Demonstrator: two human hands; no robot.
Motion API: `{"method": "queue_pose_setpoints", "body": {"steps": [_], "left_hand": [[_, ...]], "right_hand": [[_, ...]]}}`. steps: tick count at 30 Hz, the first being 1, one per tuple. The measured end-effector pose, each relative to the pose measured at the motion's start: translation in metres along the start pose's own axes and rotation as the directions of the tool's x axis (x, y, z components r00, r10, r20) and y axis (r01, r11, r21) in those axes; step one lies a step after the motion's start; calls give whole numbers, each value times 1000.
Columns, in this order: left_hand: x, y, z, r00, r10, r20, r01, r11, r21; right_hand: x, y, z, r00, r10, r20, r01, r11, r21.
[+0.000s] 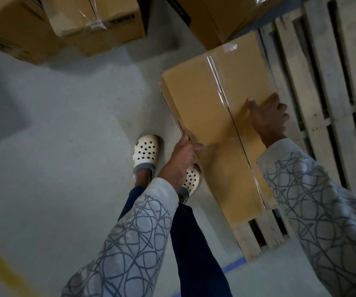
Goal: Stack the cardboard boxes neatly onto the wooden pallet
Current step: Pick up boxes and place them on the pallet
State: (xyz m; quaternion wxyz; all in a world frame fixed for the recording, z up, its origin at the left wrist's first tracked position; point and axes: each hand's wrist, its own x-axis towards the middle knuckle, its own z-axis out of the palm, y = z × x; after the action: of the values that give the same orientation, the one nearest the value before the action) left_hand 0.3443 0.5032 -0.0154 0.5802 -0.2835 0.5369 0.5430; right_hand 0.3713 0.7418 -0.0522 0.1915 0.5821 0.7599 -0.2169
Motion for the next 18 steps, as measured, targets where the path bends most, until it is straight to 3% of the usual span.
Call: {"method": "queue_pose_setpoints", "body": {"steps": [18], "left_hand": [[-8, 10, 8, 999, -6, -46, 6, 1000, -14]], "right_hand": [[4, -7, -5, 1000, -22, -17, 21, 999, -30]]}}
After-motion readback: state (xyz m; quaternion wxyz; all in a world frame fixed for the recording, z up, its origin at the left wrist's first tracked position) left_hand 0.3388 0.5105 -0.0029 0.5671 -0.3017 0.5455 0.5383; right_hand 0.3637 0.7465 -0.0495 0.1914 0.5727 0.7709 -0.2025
